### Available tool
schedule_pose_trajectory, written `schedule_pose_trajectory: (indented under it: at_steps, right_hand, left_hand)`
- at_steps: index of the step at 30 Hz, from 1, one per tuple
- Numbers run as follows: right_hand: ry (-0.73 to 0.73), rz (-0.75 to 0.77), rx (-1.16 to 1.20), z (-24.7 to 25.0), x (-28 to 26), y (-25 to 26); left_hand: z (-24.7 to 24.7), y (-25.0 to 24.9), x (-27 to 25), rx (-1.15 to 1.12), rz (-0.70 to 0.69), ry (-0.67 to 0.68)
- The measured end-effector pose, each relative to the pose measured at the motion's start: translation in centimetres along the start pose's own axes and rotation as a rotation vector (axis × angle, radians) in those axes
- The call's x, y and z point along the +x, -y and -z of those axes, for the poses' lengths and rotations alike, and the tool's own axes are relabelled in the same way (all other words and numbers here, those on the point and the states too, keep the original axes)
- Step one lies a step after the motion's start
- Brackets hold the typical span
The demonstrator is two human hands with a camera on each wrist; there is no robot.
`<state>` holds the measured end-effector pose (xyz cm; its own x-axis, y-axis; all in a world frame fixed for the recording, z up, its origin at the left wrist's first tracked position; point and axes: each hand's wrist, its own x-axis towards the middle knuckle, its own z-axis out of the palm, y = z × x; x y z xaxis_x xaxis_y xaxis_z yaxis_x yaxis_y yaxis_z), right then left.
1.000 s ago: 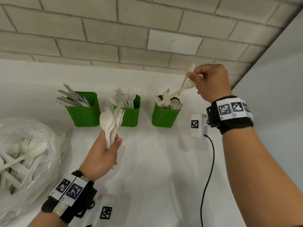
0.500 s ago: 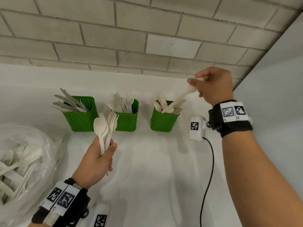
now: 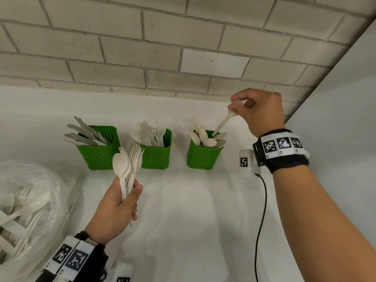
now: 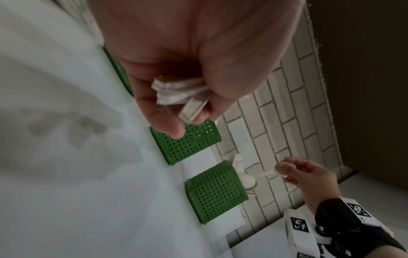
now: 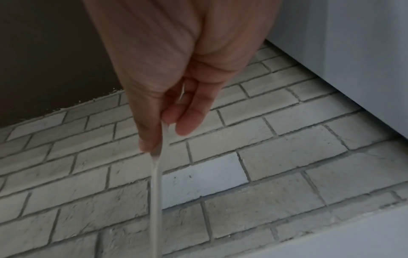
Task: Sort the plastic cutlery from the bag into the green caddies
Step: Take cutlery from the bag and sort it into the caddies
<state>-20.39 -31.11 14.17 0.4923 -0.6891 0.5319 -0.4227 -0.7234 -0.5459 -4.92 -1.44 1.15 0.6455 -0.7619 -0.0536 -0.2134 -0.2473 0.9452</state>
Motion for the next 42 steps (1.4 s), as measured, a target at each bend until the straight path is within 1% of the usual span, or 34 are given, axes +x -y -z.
schedule_pose_trajectory:
  at_steps: [2,5,8,11,13,14,16,17,21,27,32,37,38,40,41,42]
  right_hand:
    - [0.041,0.032,0.008,-0.2,-0.2,-0.5]
    - [0.141,0.056,0.025,-0.7,-0.6,-1.5]
    - [0.287,0.037,0.002,-1.6,-1.3,-2.7]
    - [0.536,-0.029,-0.112,-2.9,-2.4,-3.8]
    - [0.691,-0.129,-0.098,-3.4,-3.1,-4.0]
    - [0.744,-0.172,-0.068,-3.5,-3.3,-4.1]
    - [0.803,-0.198,-0.083,-3.7,-3.7,-4.0]
    - [0.806,-0.185,-0.117,-3.8,-3.8,-4.0]
    - [0.729,-0.122,-0.183,-4.6,-3.9,-4.0]
    - [0.709,-0.134,-0.283,-3.8,-2.6,-2.4]
    - [0.724,-0.171,-0.222,-3.3,-1.9,-1.9]
    - [0.639,-0.164,-0.224,-3.8,-1.7,-0.9]
    - [0.646,-0.146,-0.201,-4.2,-2.0,-0.5]
    - [0.722,-0.146,-0.138,-4.6,-2.8,-0.1]
    - [0.752,-0.173,-0.106,-4.6,-3.0,-0.2]
    - [0.748,-0.212,-0.065,-4.5,-2.9,-0.5]
  left_hand:
    - [0.1,0.2,0.0,0.004,0.004,-0.005]
    - [0.0,0.2,0.1,0.003,0.006,-0.001]
    - [-0.3,0.0,0.0,0.000,-0.002,0.007]
    - [-0.4,-0.2,0.1,0.001,-0.016,0.010]
    - [-0.5,-0.3,0.1,-0.005,-0.013,0.014]
    - [-0.5,-0.3,0.1,-0.013,-0.006,0.015]
    - [-0.5,-0.3,0.0,-0.026,0.010,0.016]
    - [-0.6,-0.3,0.0,-0.030,0.015,0.017]
    - [-0.5,-0.4,0.0,-0.033,0.015,0.025]
    - [0.0,-0.3,0.1,-0.035,0.023,0.022]
    - [0.0,-0.3,0.0,-0.030,0.023,0.034]
    - [-0.1,-0.5,0.0,-0.034,0.020,0.034]
    - [-0.1,-0.6,0.1,-0.037,0.019,0.035]
    - [-0.2,-0.7,0.0,-0.044,0.019,0.037]
    - [-0.2,-0.7,0.0,-0.045,0.015,0.038]
    - [-0.1,-0.8,0.0,-0.045,0.012,0.038]
